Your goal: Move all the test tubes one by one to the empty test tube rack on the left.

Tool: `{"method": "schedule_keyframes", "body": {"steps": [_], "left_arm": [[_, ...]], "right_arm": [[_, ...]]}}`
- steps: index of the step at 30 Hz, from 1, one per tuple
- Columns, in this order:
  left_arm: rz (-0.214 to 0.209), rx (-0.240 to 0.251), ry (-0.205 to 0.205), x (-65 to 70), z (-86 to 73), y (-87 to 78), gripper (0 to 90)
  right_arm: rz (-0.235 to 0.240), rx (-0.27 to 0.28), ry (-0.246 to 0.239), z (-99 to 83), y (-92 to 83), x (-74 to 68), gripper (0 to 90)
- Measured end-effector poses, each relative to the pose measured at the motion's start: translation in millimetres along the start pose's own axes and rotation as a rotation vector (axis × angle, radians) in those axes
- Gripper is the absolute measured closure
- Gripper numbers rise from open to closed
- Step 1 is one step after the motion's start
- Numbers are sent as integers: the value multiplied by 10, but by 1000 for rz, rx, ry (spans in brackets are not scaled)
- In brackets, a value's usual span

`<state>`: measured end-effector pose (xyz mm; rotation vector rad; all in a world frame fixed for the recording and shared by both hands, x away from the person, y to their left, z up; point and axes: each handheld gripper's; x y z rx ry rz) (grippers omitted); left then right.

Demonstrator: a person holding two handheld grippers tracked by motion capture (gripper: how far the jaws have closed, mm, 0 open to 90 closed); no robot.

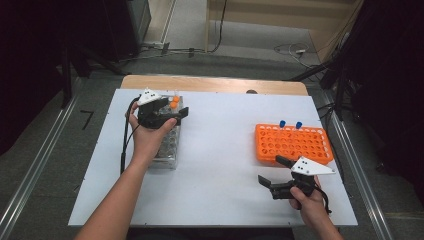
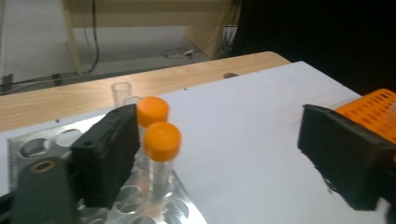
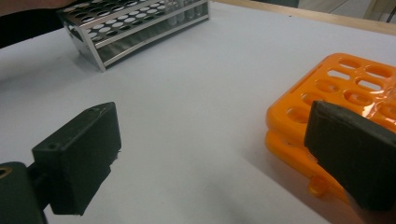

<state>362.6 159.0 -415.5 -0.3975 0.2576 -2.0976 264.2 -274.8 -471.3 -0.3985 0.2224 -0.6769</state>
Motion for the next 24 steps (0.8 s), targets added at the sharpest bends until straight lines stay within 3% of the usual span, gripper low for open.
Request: {"method": "schedule_keyframes", "body": {"steps": [7,13,17,24], "left_arm": [[-55,8,-3,138,-66,-139,18],[-81,13,4,258,-143,-267,0],[-102,24,-4,339,-208,-349,0],[-124,27,30,523,-298,-464,0]], "right_arm": [[-39,24,17,55,-39,89,24],[-66,29,23,118,-49,174,24],[-131,20,10,151,-35,238,24],[-180,13,30,169,-26,402,24]]}}
Point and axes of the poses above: each handheld gripper's, and its own axes: y roughly forward along the jaws, z roughly out of its top, x roughly to its right
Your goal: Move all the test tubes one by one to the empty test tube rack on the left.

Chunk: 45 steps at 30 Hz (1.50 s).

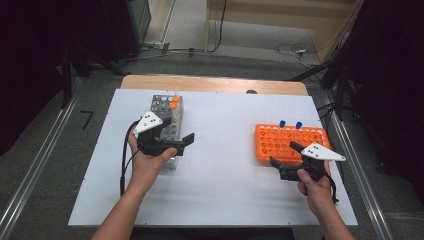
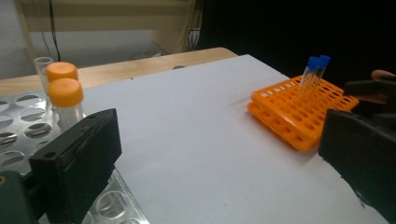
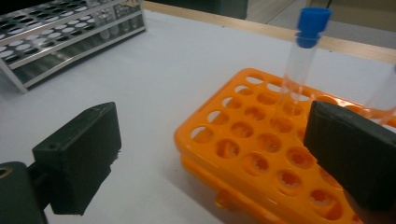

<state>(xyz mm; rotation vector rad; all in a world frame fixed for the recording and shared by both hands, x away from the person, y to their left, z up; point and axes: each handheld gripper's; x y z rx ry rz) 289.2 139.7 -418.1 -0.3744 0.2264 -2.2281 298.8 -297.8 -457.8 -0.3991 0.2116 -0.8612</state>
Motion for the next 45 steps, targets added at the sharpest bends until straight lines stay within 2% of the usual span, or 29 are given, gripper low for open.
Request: {"method": "schedule_keyframes", "body": {"steps": [9,12,16,18,21,24,28,35,39,41,45], "left_arm": [[-32,14,21,237,-143,-67,0],[-41,-5,30,286,-182,-63,0],[-53,-9,25,314,-216,-62,0],[-56,-7,22,317,-225,-61,0],[-59,-10,19,322,-234,-61,0],[-59,-12,18,327,-244,-59,0],[-58,-16,13,319,-265,-52,0],[-48,-17,3,296,-280,-57,0],[-44,-16,4,295,-283,-60,0],[-46,-15,1,296,-286,-58,0],[-46,-20,5,301,-288,-58,0]], "right_arm": [[-84,-1,50,38,9,261,30],[-125,-7,65,39,38,332,46],[-184,-11,91,31,105,435,116],[-210,-13,124,23,153,488,163],[-242,-20,163,11,224,549,277],[-249,-26,200,-4,272,588,393],[-259,-36,217,-30,323,620,502],[-269,-51,211,-66,391,614,587],[-286,-38,197,-82,402,613,691],[-274,-34,197,-91,403,615,739],[-263,-30,158,-91,404,588,747]]}}
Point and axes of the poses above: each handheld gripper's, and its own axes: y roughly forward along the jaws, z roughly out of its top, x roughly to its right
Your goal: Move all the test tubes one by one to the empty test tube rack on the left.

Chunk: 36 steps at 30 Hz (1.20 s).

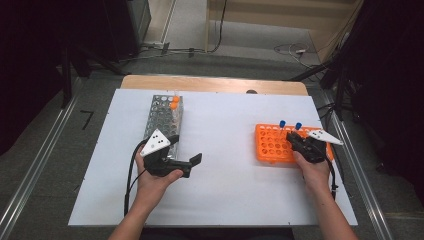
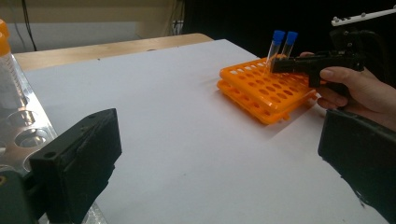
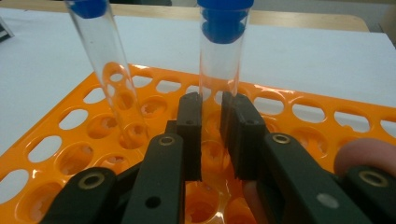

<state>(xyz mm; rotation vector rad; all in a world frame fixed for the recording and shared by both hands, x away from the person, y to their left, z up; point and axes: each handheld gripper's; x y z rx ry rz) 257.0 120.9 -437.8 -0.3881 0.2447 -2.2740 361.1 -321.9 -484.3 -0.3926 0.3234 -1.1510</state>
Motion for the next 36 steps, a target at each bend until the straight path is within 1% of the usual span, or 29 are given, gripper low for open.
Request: {"method": "schedule_keyframes", "body": {"steps": [3,5,9,11,13,17,28,36], "left_arm": [[0,2,0,1,-3,0,0],[0,1,1,1,-7,2,0],[-3,-1,-2,11,-13,8,0],[-5,0,-2,17,-14,10,0],[-7,2,0,22,-14,12,0],[-11,-2,6,43,-17,20,0],[-22,-13,16,85,-38,46,0],[-33,-15,19,119,-41,69,1]], "right_arm": [[9,30,5,22,-46,-2,748],[9,50,-2,40,-85,-1,748],[10,74,-2,63,-168,-2,749],[12,90,-7,76,-223,-13,749],[20,96,-28,86,-265,-32,749],[38,96,-58,88,-331,-105,748],[136,106,-90,116,-474,-381,748],[202,108,-118,121,-492,-585,749]]}}
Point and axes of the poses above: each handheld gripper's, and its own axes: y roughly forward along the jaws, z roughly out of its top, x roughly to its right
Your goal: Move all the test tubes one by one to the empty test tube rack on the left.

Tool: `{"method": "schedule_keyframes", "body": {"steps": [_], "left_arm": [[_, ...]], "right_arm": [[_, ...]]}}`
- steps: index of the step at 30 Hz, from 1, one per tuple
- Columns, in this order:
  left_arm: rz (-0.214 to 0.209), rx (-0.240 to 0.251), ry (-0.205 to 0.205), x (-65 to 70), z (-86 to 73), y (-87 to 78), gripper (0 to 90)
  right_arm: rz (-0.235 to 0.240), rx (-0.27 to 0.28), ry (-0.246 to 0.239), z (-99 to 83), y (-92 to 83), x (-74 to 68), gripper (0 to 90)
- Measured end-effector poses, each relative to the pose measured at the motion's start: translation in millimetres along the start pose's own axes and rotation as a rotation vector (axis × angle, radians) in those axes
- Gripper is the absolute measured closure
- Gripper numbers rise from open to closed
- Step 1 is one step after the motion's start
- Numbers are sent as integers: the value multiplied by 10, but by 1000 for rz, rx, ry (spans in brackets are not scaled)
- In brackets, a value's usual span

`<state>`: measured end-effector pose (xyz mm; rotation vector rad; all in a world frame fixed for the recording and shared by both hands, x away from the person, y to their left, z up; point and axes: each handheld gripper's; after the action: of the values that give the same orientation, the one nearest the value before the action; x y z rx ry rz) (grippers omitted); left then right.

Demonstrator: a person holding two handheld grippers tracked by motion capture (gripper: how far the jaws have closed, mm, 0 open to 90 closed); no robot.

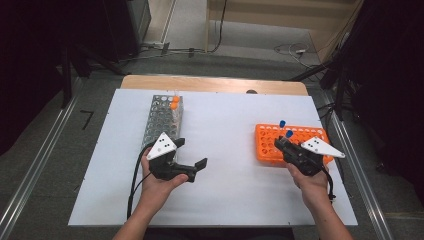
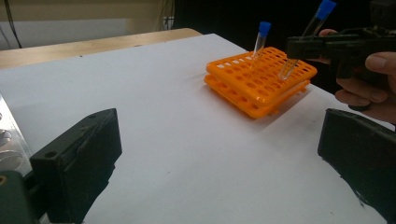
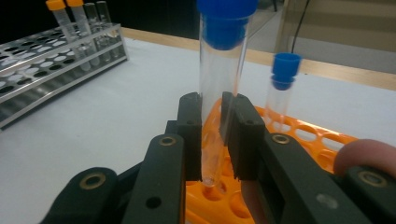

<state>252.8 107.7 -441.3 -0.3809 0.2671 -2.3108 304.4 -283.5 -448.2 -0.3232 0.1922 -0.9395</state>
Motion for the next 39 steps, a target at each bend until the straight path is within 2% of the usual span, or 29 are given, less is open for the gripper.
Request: {"method": "schedule_keyframes", "body": {"steps": [23,39], "left_arm": [[-26,-9,13,84,-8,41,6],[-69,-7,30,191,-12,93,45]], "right_arm": [[193,-23,-58,-23,182,-616,748],[291,-39,-89,-40,266,-963,748]]}}
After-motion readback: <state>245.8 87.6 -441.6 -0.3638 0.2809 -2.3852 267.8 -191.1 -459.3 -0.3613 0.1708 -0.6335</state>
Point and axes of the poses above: each handheld gripper's, and its own axes: y roughly forward along the jaws, z roughly out of its top, x roughly to its right
